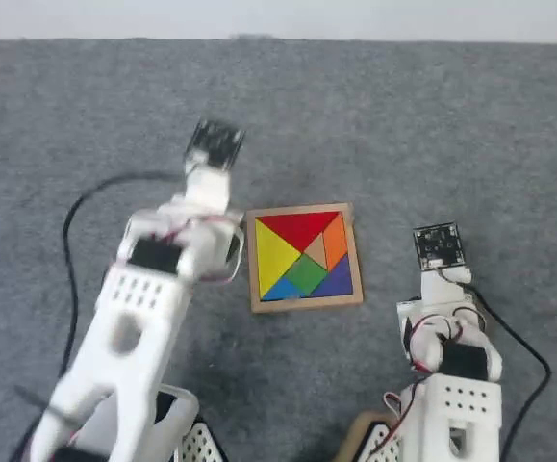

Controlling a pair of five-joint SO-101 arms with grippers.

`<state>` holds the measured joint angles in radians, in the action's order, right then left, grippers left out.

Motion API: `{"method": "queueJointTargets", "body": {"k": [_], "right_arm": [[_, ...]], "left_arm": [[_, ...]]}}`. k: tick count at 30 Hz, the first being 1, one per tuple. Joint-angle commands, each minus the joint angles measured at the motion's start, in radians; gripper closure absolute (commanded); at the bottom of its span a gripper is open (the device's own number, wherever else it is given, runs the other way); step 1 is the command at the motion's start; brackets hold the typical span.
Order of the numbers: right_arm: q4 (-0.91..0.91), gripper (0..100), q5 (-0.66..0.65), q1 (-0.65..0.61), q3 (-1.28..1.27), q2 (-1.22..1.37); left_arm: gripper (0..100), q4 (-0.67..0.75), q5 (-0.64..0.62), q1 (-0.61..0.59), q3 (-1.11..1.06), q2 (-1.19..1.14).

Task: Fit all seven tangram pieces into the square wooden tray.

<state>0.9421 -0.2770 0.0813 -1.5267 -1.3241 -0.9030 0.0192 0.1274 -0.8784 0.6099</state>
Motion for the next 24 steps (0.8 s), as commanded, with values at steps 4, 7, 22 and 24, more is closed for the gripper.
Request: {"method": "queueJointTargets", "body": {"k": [4, 7, 22, 24], "right_arm": [[0.073, 99.1, -0.02, -0.008, -0.009, -0.151], [0.076, 99.1, -0.02, -0.01, -0.048, -0.209], [0.209, 99.1, -0.02, -0.004, -0.157, -0.49], [0.217, 99.1, -0.02, -0.004, -0.157, -0.492]], "left_arm": [[96, 0.101, 0.049, -0.094, -0.363, 0.465], [96, 0.101, 0.048, -0.144, -0.458, 0.601], [95, -0.005, 0.052, -0.253, -0.808, 1.163], [95, -0.066, 0.052, -0.275, -0.805, 1.214]]}}
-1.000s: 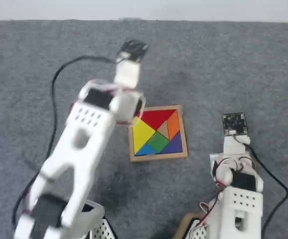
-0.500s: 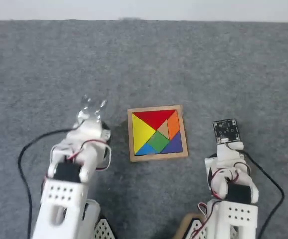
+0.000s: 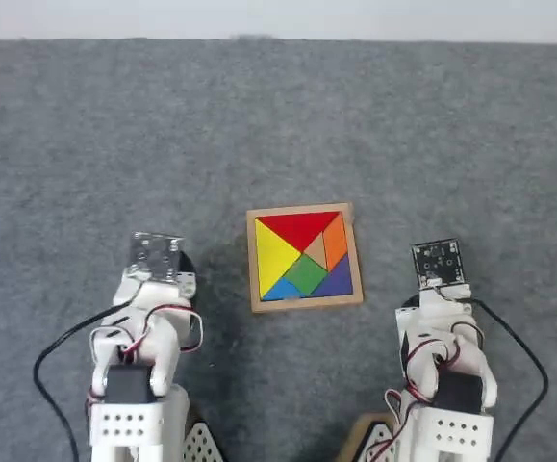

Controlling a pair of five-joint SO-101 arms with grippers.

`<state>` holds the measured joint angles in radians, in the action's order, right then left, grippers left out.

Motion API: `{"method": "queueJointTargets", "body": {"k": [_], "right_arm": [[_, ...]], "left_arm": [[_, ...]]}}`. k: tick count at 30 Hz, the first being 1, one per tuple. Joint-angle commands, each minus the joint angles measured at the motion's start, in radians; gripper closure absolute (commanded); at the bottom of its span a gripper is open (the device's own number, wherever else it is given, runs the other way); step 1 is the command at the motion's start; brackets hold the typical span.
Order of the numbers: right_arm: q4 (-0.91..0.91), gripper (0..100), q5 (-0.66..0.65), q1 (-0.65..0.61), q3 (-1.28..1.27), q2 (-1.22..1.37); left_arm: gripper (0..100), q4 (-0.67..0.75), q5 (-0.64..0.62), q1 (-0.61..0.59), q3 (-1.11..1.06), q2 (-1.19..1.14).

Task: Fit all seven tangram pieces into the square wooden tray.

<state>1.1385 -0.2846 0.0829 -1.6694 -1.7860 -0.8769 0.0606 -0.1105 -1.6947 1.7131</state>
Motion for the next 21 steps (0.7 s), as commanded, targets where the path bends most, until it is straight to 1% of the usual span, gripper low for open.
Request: {"method": "queueJointTargets", "body": {"k": [1, 5, 10, 13, 21], "right_arm": [[0.027, 99.1, -0.012, -0.005, -0.014, -0.024], [0.111, 99.1, -0.012, 0.008, -0.014, -0.025], [0.171, 99.0, -0.006, 0.128, -0.014, -0.025], [0.171, 99.0, -0.003, 0.188, -0.014, -0.027], [0.166, 98.9, -0.003, 0.188, -0.014, -0.027]], "left_arm": [[95, -0.121, 0.011, -0.043, 0.012, 0.117], [95, -0.213, 0.012, -0.049, 0.012, 0.095], [95, -0.379, 0.012, -0.049, 0.012, 0.095], [95, -0.379, 0.009, -0.046, 0.012, 0.095], [95, -0.379, 0.009, -0.048, 0.012, 0.095]]}}
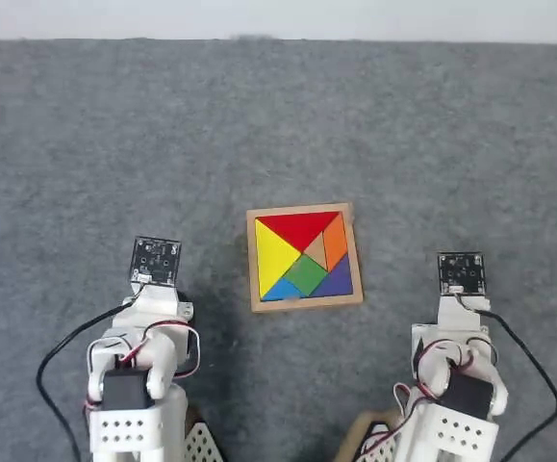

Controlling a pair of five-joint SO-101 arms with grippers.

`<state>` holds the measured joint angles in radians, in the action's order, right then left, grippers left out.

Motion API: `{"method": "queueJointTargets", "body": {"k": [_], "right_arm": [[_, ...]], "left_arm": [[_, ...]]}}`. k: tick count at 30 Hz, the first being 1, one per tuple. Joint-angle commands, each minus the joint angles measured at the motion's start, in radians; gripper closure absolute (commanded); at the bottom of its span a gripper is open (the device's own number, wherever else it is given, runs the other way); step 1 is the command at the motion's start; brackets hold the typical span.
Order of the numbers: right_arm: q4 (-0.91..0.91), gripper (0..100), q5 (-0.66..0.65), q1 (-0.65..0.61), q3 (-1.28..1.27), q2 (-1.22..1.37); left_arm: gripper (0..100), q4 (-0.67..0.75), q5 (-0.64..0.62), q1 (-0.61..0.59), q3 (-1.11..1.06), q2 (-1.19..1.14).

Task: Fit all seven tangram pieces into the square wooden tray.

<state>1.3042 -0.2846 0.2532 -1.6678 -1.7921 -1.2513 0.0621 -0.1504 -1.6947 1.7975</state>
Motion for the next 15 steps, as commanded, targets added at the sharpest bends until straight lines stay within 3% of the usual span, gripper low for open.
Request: {"method": "queueJointTargets", "body": {"k": [1, 15], "right_arm": [[0.004, 98.9, -0.003, 0.022, -0.015, -0.021], [0.005, 99.0, -0.009, 0.022, -0.015, -0.021]], "left_arm": [[95, -0.005, 0.008, -0.008, 0.012, 0.011], [95, -0.005, 0.008, -0.008, 0.012, 0.011]]}}
